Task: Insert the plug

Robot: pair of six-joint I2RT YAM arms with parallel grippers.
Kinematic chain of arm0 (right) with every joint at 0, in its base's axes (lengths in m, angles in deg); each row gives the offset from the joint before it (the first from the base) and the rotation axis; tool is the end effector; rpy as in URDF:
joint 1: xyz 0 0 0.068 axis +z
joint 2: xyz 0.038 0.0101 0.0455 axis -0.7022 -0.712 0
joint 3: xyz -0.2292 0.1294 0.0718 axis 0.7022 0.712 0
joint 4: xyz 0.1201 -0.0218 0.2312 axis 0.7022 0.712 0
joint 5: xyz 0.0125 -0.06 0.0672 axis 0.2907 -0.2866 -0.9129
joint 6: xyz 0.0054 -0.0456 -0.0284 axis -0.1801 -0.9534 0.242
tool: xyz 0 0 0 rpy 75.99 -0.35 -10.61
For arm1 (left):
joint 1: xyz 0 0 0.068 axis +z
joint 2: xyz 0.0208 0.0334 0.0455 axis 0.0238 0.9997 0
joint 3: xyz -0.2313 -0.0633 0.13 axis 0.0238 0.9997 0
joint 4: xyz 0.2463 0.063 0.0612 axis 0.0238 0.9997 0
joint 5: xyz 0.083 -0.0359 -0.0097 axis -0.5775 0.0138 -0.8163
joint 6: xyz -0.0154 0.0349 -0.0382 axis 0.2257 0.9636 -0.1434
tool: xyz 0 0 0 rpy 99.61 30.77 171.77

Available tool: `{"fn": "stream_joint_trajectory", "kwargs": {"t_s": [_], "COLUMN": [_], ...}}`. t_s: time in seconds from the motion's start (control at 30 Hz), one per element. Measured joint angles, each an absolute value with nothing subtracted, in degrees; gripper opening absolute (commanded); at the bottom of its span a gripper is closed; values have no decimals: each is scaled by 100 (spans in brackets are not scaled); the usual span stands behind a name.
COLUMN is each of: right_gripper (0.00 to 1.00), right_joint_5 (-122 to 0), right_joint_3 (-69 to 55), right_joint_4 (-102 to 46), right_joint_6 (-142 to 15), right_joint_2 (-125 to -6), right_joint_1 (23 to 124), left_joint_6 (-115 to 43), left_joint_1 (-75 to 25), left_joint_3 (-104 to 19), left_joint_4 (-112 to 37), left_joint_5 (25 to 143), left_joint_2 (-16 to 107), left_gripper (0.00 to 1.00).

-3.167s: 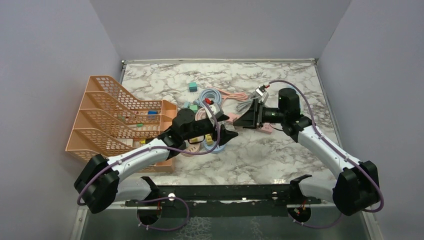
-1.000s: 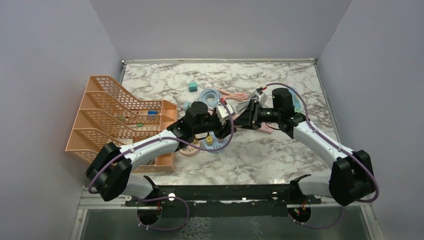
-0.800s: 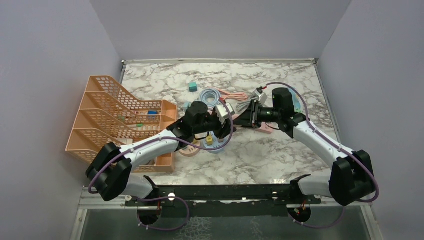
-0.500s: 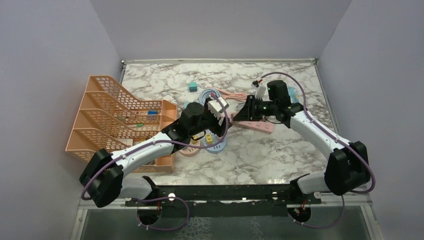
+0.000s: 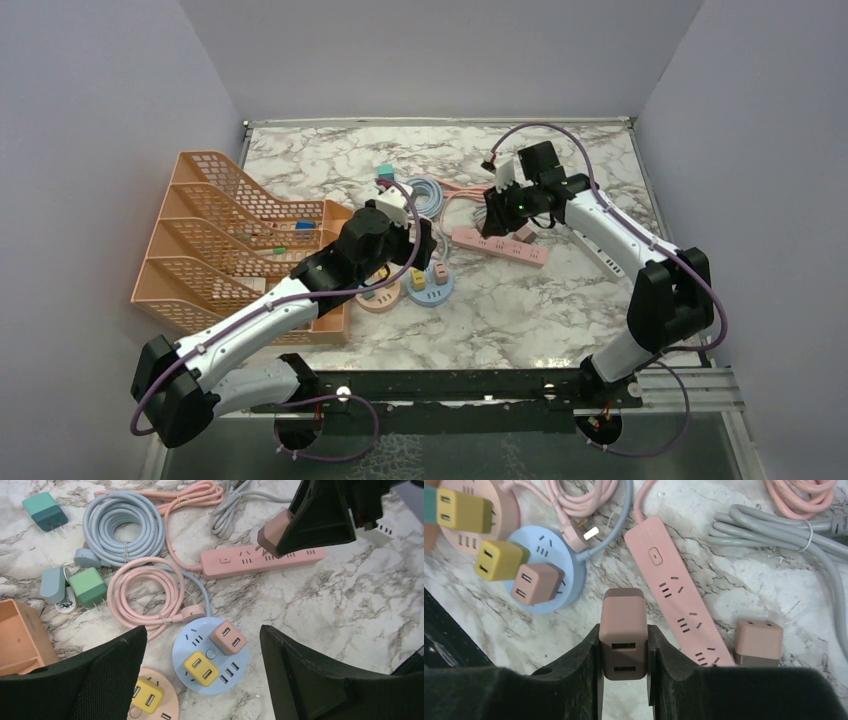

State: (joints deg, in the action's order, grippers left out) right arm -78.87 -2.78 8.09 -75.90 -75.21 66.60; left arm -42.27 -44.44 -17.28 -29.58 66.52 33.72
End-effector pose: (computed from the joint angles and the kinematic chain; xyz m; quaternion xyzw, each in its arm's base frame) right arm 0.3041 0.1392 0.2626 -0.2821 0.8929 0.2478 0.2486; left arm 0.1813 -0.1783 0.2974 0.1570 0.8133 -0.2374 0.5075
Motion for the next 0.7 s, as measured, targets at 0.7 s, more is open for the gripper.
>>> {"fn": "stream_joint_trajectory", "kwargs": {"t_s": [0.7], "right_gripper": [1], "right_joint_5": [-7498], "right_joint_3": [-1214], "right_joint_4": [1871], "right_joint_6": [-9658], "right_joint_2": [-8786], "right_joint_1": [6662], "left_joint_6": [-5071], "left_joint_1": [-4444], "left_joint_3": [-1728], "left_joint_4": [-2691], "left_joint_5": [6355], "left_joint_2": [3217], "left_gripper": [92]}}
